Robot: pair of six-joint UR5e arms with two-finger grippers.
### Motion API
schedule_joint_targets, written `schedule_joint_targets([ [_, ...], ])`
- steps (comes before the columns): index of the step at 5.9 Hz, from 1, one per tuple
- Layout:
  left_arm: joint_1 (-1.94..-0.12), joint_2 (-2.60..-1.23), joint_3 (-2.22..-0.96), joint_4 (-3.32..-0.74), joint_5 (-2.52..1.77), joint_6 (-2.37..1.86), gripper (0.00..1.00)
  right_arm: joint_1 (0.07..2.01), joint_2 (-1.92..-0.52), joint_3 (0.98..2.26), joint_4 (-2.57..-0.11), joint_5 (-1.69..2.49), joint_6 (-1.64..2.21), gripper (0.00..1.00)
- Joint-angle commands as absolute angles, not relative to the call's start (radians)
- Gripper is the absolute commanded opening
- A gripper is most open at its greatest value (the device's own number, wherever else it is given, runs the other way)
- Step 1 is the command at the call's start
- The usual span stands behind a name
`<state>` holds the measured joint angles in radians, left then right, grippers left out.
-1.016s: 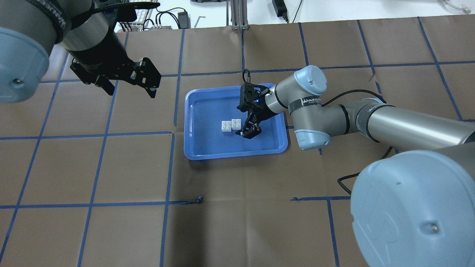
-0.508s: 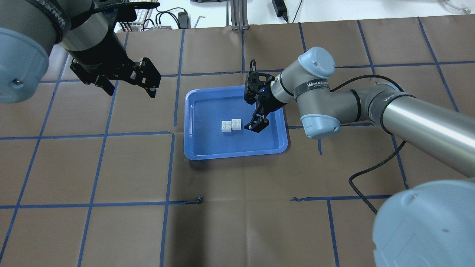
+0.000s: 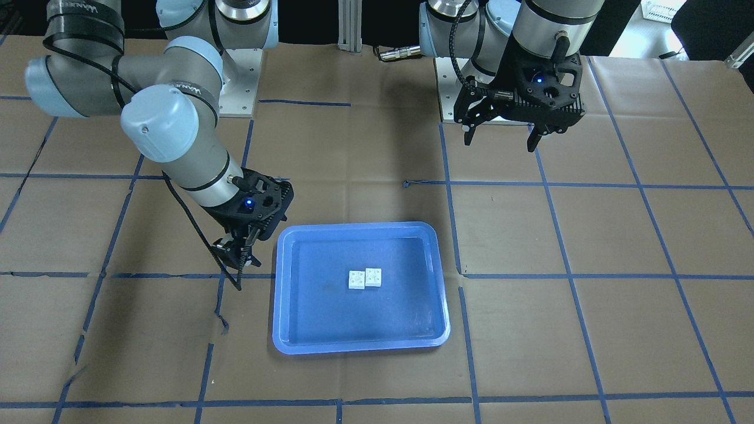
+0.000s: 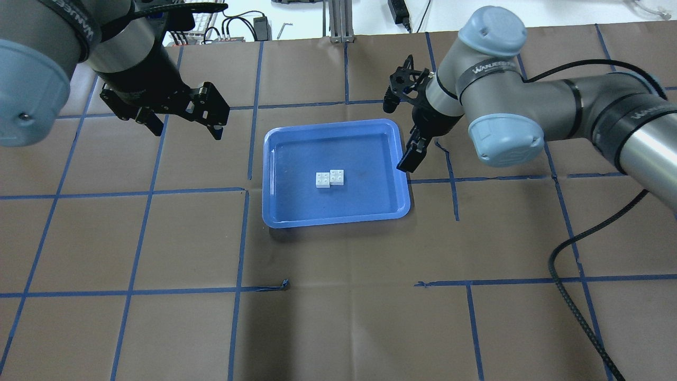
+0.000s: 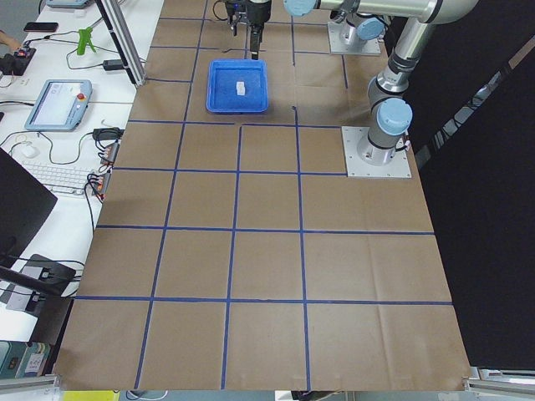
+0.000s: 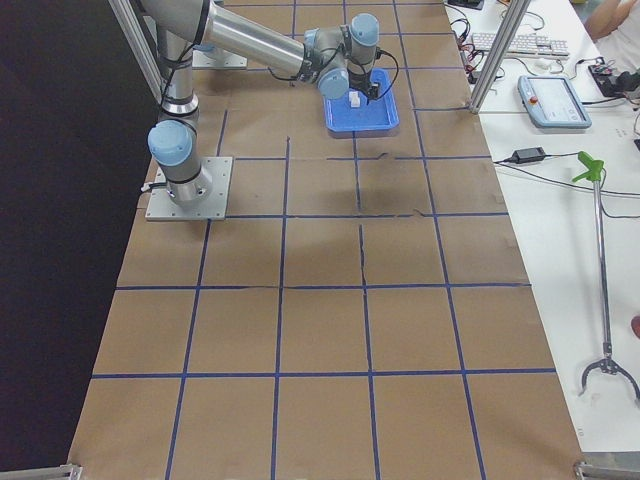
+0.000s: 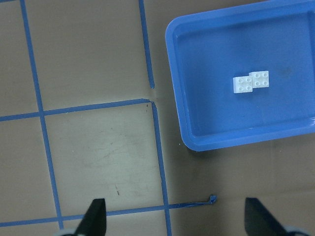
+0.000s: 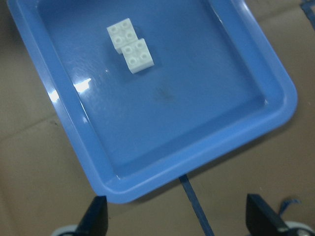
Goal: Assemble white blocks and place on blue tray
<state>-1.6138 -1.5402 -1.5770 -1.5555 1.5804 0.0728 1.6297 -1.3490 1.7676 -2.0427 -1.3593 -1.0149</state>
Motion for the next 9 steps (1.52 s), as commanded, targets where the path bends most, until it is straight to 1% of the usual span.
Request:
schedule_joint_targets([
  [1,-1.614,-1.54,-1.577,-1.555,1.582,0.072,0.99,1.583,-1.408,1.682,-1.908,-1.464,-0.791,1.0],
  [3,-1.614,-1.54,-1.577,-1.555,1.583,0.072,0.99,1.563,-1.43,1.53,-1.65,-1.533,-0.468,1.0],
  [5,-1.614,-1.539,-1.577,-1.555,1.583,0.072,0.99,1.557,-1.448,1.398,-1.512,-1.613,-0.305,1.0],
  [7,-1.614,-1.539,-1.577,-1.555,1.583,0.072,0.99,1.56,-1.514,1.367,-1.375,-1.602,-0.153,1.0],
  [8,-1.614,-1.539,-1.577,-1.555,1.583,0.072,0.99,1.566,-1.519,1.376,-1.365,-1.588,-0.055,1.0],
  [9,-1.614,-1.539,-1.577,-1.555,1.585,0.072,0.99,1.566,-1.519,1.379,-1.365,-1.586,-0.051,1.0],
])
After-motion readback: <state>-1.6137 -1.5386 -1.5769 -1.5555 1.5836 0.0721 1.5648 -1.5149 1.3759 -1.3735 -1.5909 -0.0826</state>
